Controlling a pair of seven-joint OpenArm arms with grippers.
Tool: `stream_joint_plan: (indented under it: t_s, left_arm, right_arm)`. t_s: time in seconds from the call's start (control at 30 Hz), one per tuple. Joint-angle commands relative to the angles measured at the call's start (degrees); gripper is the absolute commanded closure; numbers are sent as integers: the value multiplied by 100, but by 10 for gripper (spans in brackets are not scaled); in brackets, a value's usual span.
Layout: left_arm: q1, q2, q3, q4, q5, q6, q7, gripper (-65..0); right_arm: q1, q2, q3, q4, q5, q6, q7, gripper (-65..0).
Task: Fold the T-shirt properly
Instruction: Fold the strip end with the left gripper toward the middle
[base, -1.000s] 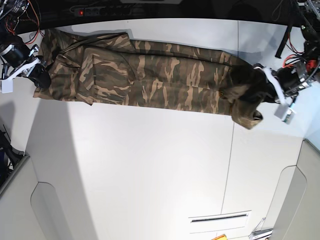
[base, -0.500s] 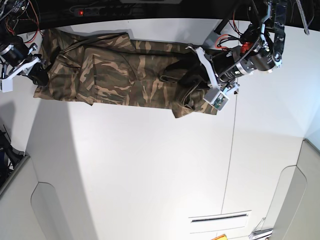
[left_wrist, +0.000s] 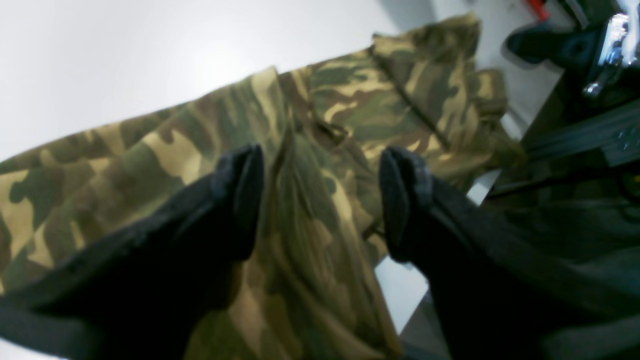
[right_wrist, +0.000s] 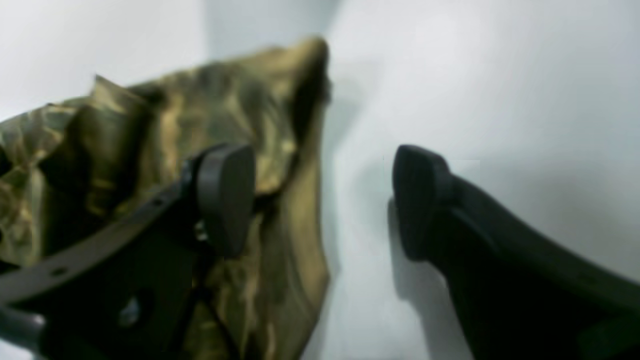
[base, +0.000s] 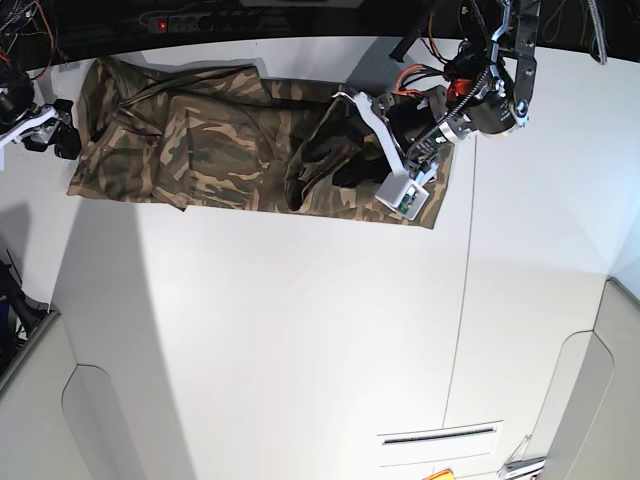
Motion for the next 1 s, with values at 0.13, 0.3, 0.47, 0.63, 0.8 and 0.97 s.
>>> stream_joint_plan:
  t_s: [0.13, 0.3, 0.47, 0.63, 0.8, 0.97]
  left_arm:
    - [-28, 2, -7, 90, -376, -81, -109, -389]
    - [7, 0, -7, 90, -374, -81, -52, -389]
    - [63, 0, -7, 90, -372, -81, 28, -388]
    - [81, 0, -9, 90, -365, -85, 26, -388]
    - [59, 0, -57, 90, -33, -101, -94, -387]
    - [63, -2, -387, 90, 125, -101, -57, -386]
  right_arm:
    - [0, 76, -153, -498, 365, 103, 90, -428]
    - [0, 57, -638, -721, 590, 127, 87, -428]
    - [2, 31, -1093, -719, 673, 127, 85, -425]
    - [2, 31, -1405, -719, 669, 129, 87, -396]
    - [13, 35, -1421, -719, 667, 122, 83, 0]
    - [33, 83, -1346, -702, 623, 125, 83, 0]
